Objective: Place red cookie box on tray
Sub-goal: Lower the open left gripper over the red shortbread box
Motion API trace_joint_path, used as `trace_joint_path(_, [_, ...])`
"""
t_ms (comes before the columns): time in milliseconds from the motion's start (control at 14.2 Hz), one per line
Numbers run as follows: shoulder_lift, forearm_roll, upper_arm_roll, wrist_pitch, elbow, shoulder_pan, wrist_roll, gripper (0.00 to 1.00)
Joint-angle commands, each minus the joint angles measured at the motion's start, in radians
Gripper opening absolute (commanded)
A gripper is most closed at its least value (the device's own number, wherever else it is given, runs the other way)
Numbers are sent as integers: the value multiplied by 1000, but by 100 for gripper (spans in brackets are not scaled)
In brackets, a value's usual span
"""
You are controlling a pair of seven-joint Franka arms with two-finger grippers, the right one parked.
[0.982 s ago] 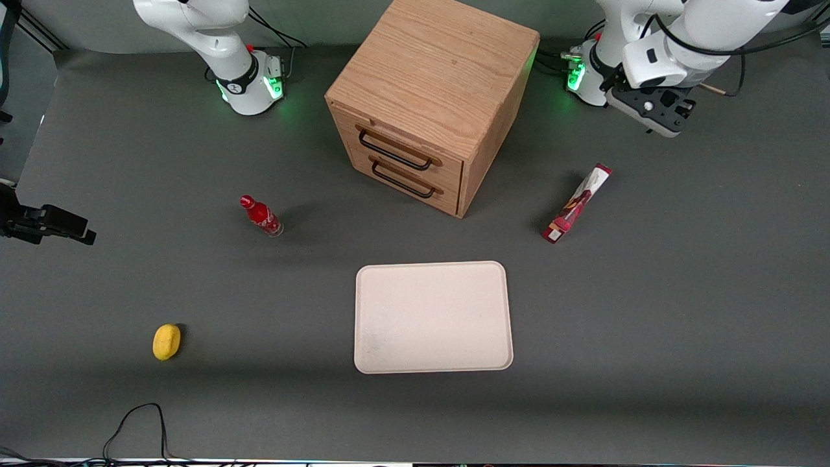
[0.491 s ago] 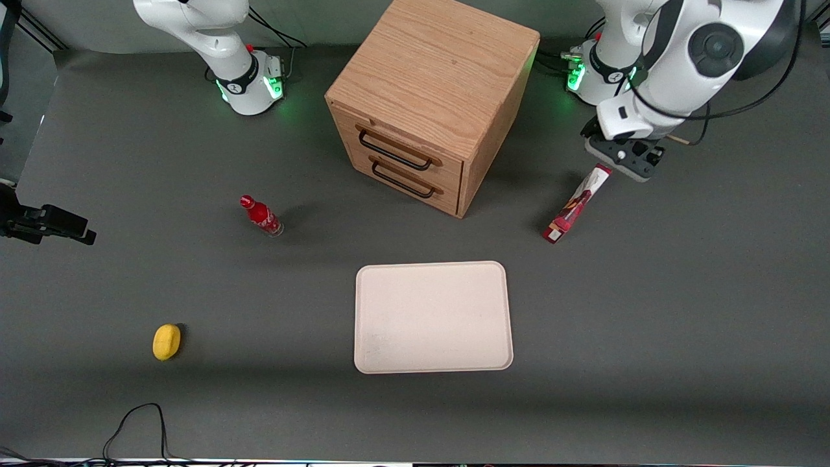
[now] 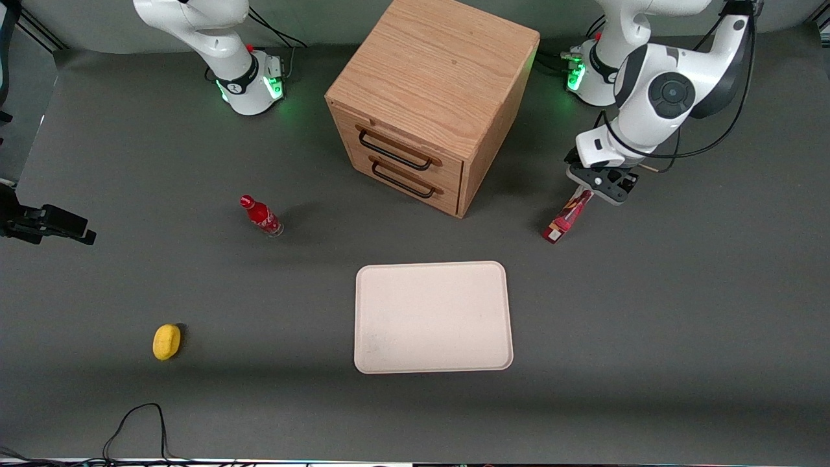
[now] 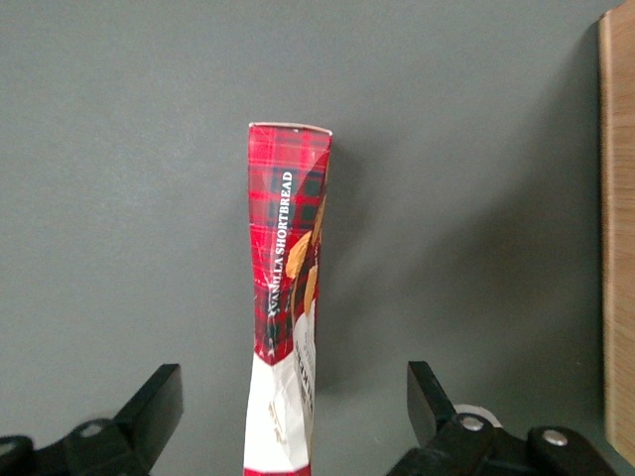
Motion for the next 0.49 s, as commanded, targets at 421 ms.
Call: trace_joint_path(421, [130, 34, 8, 191, -40, -2, 63, 100])
